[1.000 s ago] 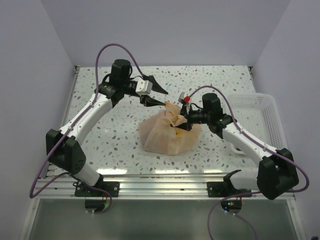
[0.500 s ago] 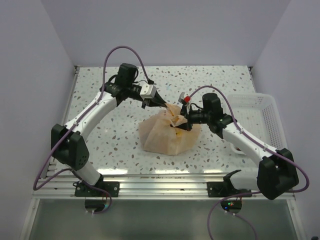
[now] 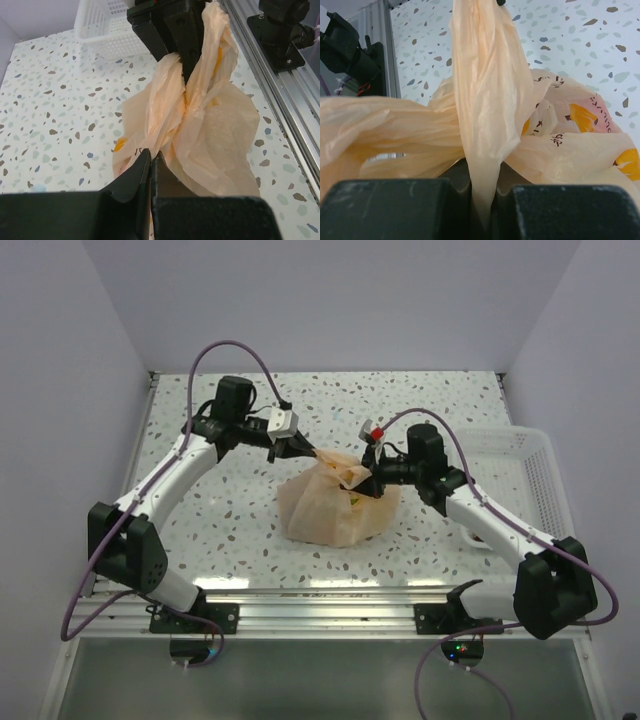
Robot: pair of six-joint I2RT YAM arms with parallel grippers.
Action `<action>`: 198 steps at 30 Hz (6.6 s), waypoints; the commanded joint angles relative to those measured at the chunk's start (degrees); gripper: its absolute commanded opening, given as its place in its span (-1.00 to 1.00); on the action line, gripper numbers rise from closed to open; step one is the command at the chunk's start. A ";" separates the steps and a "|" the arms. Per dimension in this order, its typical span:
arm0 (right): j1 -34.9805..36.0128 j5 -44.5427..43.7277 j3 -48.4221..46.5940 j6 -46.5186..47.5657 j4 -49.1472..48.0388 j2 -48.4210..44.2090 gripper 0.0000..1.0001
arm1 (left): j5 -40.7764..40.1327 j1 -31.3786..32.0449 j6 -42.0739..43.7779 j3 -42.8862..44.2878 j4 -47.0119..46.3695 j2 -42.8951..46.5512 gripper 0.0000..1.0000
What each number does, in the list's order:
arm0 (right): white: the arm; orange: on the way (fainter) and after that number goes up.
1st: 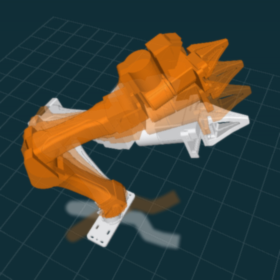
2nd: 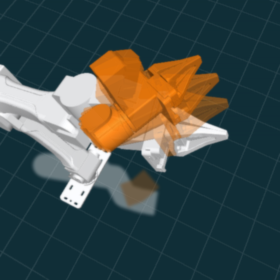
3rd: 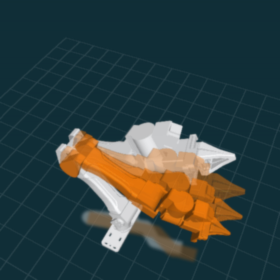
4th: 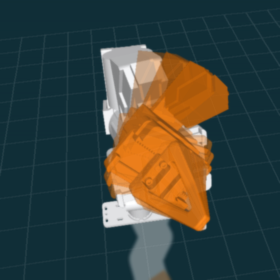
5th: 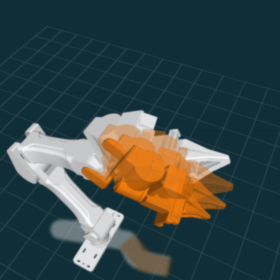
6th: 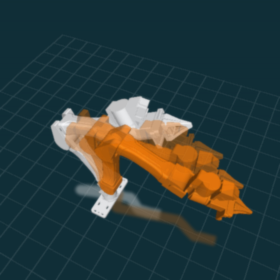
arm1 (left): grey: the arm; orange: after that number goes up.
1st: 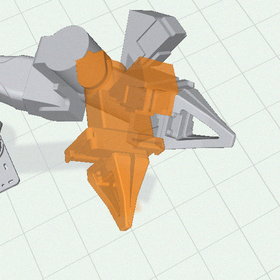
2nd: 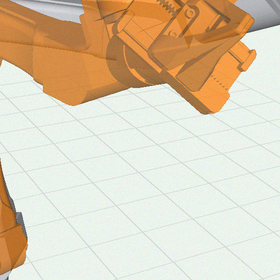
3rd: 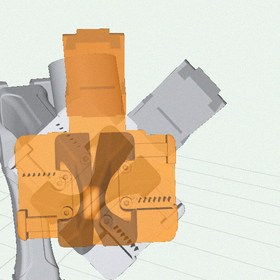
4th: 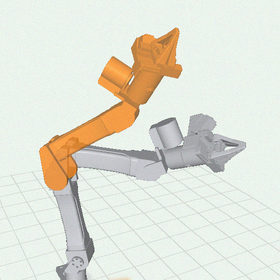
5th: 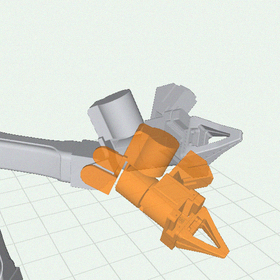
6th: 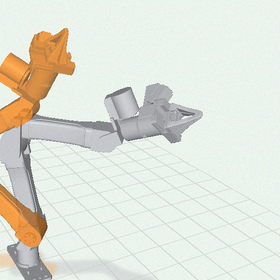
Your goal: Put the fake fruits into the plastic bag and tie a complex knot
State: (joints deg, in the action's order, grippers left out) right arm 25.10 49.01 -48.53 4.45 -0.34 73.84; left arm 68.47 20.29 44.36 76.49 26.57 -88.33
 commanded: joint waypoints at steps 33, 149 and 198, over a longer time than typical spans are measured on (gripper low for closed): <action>-0.76 -4.54 -6.75 -4.01 0.60 -4.76 0.97 | -5.53 2.38 -8.15 -0.46 -5.56 1.32 -1.00; -2.25 -17.37 4.59 -6.74 5.35 -14.52 0.54 | -37.10 17.50 -24.40 -12.33 -17.07 4.83 -1.00; -10.51 1.61 -3.58 11.01 4.25 -5.29 0.13 | -29.35 15.12 -28.63 -11.89 -14.35 5.45 -1.00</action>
State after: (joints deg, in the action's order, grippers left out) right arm 14.61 49.50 -48.10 12.25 -1.34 67.94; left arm 38.76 35.75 16.64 64.79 13.85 -83.57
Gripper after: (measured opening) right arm 0.562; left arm 0.029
